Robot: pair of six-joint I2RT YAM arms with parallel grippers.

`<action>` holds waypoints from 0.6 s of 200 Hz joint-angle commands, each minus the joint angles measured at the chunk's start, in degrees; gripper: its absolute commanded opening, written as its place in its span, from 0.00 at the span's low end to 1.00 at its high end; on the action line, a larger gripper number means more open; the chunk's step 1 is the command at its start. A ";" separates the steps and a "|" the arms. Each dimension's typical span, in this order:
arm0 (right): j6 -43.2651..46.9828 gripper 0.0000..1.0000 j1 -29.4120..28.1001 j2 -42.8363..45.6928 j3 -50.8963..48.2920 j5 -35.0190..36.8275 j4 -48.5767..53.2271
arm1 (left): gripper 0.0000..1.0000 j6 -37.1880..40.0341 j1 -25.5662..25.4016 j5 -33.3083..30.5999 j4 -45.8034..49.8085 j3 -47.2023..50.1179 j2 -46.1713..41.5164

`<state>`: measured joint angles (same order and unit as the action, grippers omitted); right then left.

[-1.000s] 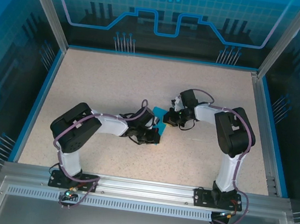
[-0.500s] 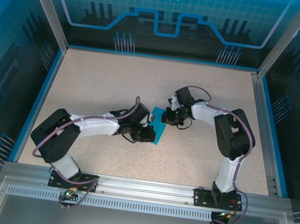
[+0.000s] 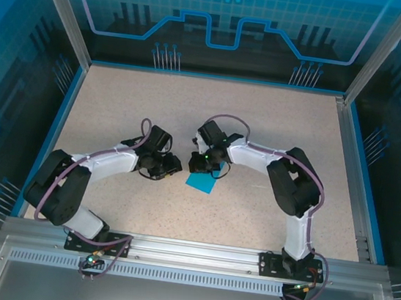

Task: Fold a paper plane with a square sheet of paper (pick it up from the middle)
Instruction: Rotate the paper at the center of the table.

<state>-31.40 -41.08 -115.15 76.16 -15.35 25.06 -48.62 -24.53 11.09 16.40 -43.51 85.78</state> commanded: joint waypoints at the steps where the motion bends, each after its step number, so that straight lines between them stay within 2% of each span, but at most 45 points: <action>1: 1.93 0.11 -0.65 -1.20 0.52 0.95 4.78 | 0.36 -2.03 0.95 -1.03 1.61 0.95 -1.98; 47: 10.20 0.12 -1.36 -0.30 -2.37 -1.94 10.00 | 0.40 -2.38 1.19 -0.16 1.36 0.92 -1.70; 76: 16.20 0.12 -0.54 4.23 -8.32 -0.37 11.12 | 0.42 -1.77 1.17 1.23 1.71 0.53 -1.61; 98: 14.23 0.13 1.70 7.89 -9.41 -3.09 7.39 | 0.41 -1.16 1.07 3.22 1.44 0.12 -1.54; 120: 7.47 0.14 3.53 11.48 -8.62 -2.89 0.85 | 0.41 -0.95 0.99 5.01 1.31 -0.17 -1.59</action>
<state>-19.44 -40.01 -108.60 67.20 -16.99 31.38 -49.63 -23.83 12.56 16.49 -43.13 85.32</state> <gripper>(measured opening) 0.133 0.414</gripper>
